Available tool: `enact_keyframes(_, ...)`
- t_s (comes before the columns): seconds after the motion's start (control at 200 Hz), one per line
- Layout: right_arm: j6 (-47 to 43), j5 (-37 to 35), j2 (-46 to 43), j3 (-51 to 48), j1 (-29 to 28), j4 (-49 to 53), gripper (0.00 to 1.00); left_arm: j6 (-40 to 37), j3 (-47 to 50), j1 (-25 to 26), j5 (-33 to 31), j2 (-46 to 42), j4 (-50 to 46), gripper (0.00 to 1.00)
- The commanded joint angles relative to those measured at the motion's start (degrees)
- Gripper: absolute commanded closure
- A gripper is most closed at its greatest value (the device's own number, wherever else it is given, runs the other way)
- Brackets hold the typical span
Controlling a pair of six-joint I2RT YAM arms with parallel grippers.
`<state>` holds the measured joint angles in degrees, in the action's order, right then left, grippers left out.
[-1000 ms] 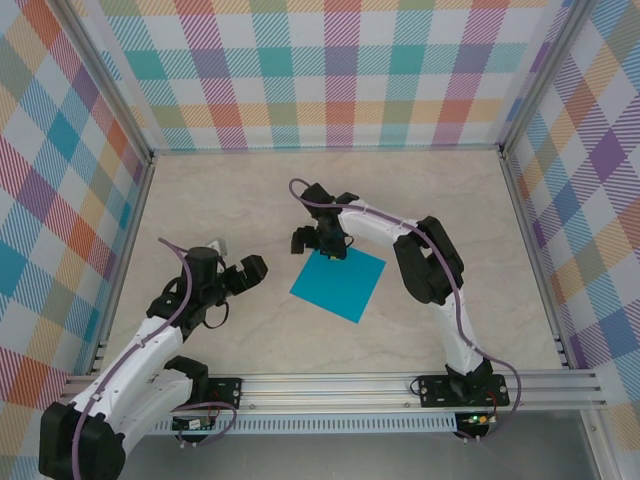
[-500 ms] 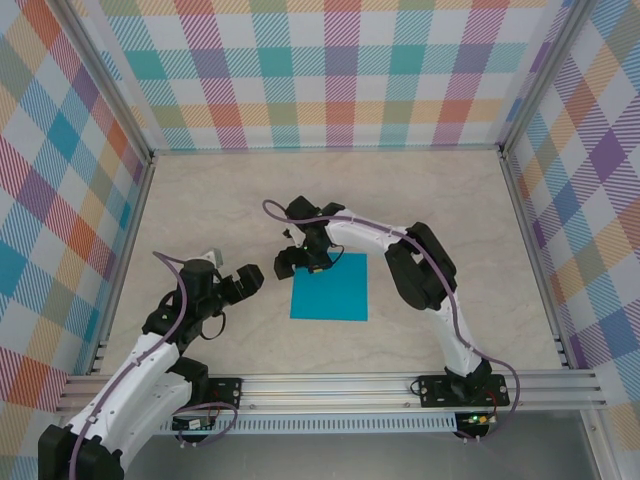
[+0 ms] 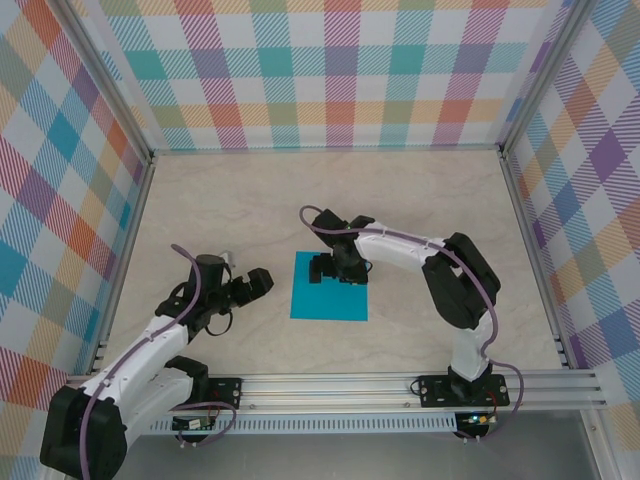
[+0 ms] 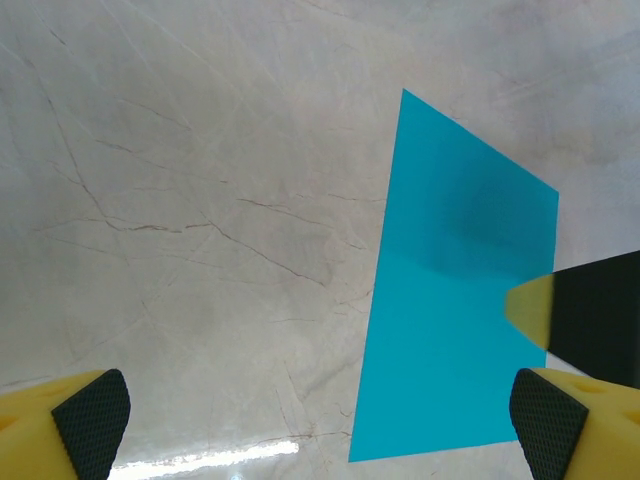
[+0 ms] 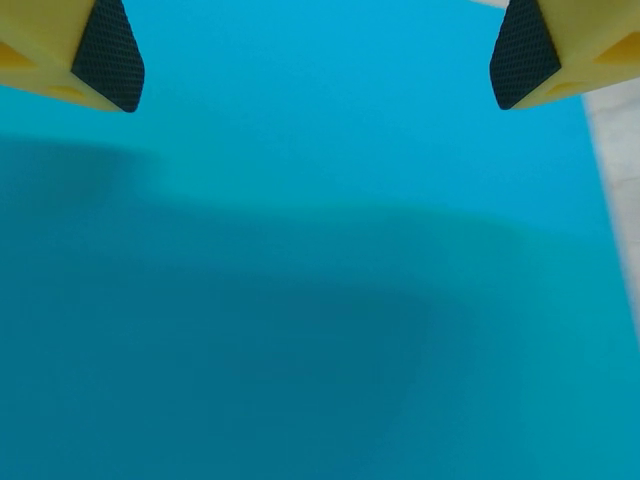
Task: Fold a paper plane with a square sheet of paper (pick it up from the middle)
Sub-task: Move the square sheet of paper to the center of the table.
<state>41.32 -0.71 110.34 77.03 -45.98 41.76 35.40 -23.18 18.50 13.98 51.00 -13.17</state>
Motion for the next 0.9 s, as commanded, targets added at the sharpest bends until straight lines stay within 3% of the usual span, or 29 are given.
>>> enact_keyframes(0.0, 2.23, -0.99, 1.39, -0.72, 0.16, -1.86, 0.08, 0.39, -1.37, 0.24, 3.07, 0.55, 2.54, 0.0)
enact_keyframes(0.48, -12.14, -5.26, 3.21, 3.39, 2.21, 3.53, 0.07, 0.42, -3.08, 0.48, 8.33, 6.74, 5.46, 0.0)
enact_keyframes(0.64, -4.43, -5.4, 0.91, 5.85, 1.75, 5.89, 0.0, -0.09, -3.46, 0.48, 6.67, 5.83, 4.47, 0.0)
enact_keyframes(0.765, 5.11, -6.41, 1.38, 7.64, 1.22, 8.42, 0.0, 0.85, -2.97, 0.48, 5.16, 5.6, 5.31, 0.0)
enact_keyframes(0.895, 7.09, -10.91, 4.03, 10.28, -1.0, 10.56, 0.0, 1.17, -3.26, 0.48, 5.21, 6.34, 5.55, 0.0)
